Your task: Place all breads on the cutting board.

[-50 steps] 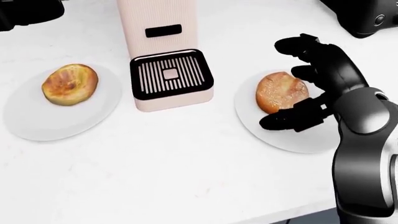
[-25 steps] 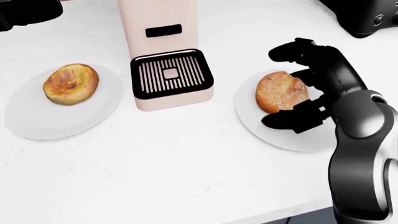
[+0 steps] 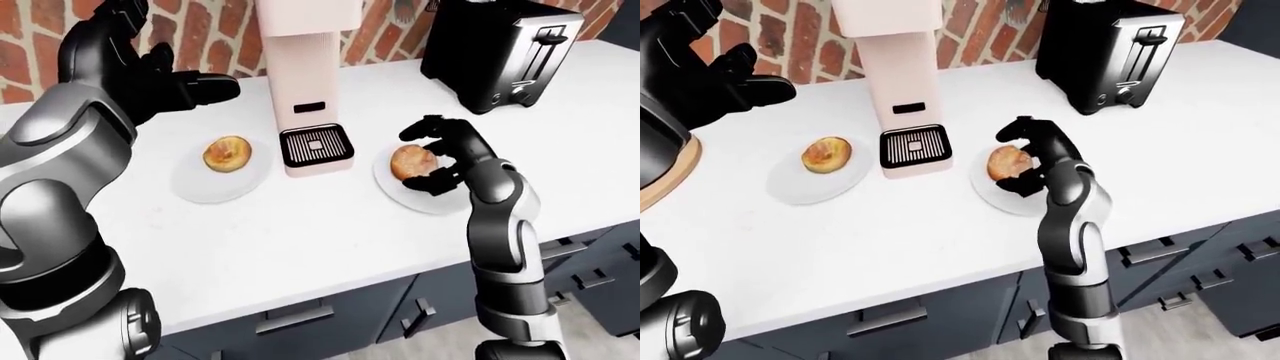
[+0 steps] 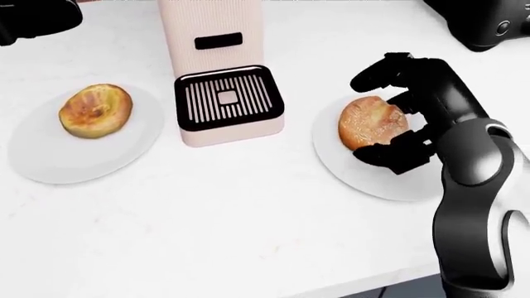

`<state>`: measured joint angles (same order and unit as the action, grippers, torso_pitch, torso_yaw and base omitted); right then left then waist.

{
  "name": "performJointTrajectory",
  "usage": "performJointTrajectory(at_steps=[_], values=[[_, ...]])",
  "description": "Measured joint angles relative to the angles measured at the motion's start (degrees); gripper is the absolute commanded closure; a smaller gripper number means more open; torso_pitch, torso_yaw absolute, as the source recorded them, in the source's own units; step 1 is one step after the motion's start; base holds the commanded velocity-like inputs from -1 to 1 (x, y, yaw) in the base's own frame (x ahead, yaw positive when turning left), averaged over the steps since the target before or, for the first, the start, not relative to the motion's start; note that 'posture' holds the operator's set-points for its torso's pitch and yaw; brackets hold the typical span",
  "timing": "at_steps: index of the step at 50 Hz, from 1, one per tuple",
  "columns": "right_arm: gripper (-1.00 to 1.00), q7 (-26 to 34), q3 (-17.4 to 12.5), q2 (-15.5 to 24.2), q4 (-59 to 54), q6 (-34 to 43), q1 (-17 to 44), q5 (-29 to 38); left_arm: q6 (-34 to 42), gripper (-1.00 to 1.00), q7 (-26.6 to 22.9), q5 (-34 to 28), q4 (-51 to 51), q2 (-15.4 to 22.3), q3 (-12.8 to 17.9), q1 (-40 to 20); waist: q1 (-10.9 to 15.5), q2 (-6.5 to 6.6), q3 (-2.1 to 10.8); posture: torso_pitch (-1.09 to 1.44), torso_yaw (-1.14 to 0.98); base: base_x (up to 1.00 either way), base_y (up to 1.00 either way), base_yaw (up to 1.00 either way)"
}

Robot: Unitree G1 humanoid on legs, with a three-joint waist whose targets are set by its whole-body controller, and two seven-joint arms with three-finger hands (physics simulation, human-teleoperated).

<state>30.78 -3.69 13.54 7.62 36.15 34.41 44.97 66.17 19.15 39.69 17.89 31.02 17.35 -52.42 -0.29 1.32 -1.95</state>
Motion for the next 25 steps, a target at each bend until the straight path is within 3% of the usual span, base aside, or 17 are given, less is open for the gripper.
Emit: performJointTrajectory(at_steps=[14,17,18,25], values=[[0.13,-1.6,-0.5,-0.3,-3.0,-1.4,1.5,0.3,-0.2,-1.0,0.2,0.3,0.1,0.2,-0.1,0.1,0.0,0.01,-0.02,0.0,0.0,0.0,0.0,0.0],[0.21,-2.0,-0.6,0.0,-4.5,-0.9,2.7,-0.1,-0.6,-1.0,-0.1,0.1,-0.1,0.2,-0.1,0.5,0.0,0.08,-0.15,0.0,0.0,0.0,0.0,0.0],[0.39,-2.0,-0.7,0.2,-5.0,-0.6,3.3,-0.2,-0.7,-1.0,-0.2,-0.1,-0.2,0.1,-0.2,0.5,0.1,0.1,-0.23,0.0,0.0,0.0,0.0,0.0],[0.32,-2.8,-1.2,0.8,-7.1,1.7,5.9,-1.7,-0.7,-1.0,-0.4,-0.4,-0.4,0.1,0.0,0.5,0.1,0.22,-0.5,0.0,0.0,0.0,0.0,0.0]])
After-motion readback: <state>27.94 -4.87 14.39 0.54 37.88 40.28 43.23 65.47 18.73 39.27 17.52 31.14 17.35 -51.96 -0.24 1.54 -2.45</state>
